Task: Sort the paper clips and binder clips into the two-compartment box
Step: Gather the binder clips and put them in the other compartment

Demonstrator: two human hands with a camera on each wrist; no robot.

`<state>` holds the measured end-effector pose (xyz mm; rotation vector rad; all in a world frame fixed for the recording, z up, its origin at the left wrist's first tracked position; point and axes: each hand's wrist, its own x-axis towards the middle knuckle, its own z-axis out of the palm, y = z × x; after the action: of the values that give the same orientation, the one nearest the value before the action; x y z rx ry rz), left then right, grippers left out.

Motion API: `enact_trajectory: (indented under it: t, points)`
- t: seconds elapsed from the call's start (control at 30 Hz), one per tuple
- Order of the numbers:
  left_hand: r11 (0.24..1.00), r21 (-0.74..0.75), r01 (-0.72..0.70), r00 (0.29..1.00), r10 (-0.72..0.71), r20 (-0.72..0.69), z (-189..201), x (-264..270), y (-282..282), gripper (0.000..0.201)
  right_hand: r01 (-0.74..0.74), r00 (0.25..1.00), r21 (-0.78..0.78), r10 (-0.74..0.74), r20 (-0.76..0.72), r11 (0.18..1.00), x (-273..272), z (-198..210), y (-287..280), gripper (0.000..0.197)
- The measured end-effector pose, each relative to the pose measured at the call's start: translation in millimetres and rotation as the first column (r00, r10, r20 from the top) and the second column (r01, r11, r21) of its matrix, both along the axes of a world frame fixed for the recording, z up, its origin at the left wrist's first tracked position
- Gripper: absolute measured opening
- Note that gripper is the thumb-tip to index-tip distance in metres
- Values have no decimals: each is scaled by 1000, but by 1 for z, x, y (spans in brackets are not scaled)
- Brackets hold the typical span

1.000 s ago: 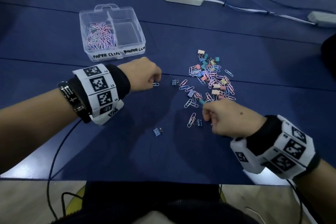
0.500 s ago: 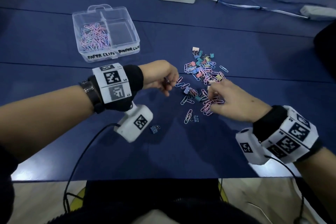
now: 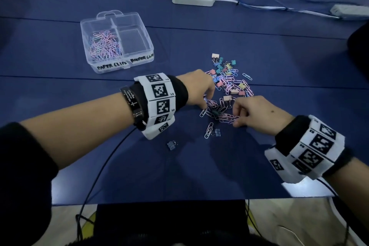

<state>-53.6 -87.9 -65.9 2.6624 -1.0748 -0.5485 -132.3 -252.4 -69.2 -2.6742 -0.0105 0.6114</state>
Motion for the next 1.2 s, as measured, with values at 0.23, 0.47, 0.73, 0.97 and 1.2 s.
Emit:
enact_trajectory:
  t: [0.23,0.47,0.73,0.97,1.2]
  points:
    - [995,-24,-95,994,96,45,10,10,18,25,-49,997,-15,50,63,999,-1,-3,-1,37]
    - [959,-35,-281,959,282,41,16,34,44,27,-33,993,29,29,112,999,-4,0,5,29]
    - [953,-26,-300,954,301,7,10,28,40,38,-50,960,-83,71,272,995,1,-2,5,24]
    - [982,71,-176,983,171,69,6,14,25,21,44,936,78,-68,346,996,2,9,16,27]
    - [982,87,-166,981,155,113,13,9,18,36,58,950,153,-102,295,986,6,9,19,30]
